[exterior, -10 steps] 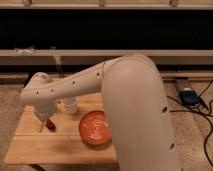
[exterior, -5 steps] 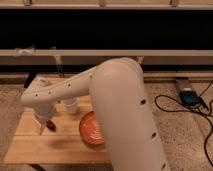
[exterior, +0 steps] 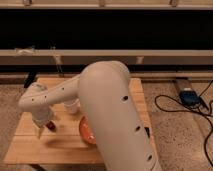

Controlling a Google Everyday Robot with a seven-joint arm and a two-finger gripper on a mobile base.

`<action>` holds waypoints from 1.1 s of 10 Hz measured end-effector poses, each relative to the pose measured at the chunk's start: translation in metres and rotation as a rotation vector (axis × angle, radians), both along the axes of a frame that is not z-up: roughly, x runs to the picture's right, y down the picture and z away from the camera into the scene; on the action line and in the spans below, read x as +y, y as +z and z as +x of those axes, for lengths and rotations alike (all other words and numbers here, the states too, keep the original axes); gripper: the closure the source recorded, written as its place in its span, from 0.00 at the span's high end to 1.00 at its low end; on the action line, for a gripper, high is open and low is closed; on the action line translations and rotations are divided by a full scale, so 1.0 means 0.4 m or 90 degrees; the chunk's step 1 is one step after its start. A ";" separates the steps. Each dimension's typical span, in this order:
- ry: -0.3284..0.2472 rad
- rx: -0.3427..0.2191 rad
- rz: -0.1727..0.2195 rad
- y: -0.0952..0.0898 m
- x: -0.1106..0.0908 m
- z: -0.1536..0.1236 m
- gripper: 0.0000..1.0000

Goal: Drag the pepper across the table

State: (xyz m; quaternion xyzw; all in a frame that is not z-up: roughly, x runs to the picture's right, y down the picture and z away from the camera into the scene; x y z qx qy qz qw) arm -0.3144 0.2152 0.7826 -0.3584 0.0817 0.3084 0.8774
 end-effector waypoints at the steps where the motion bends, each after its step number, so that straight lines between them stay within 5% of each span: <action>1: -0.003 0.003 -0.003 0.008 0.010 -0.003 0.80; 8: 0.006 0.043 -0.028 0.068 0.045 0.044 0.17; 11: 0.024 0.048 -0.030 0.072 0.036 0.078 0.14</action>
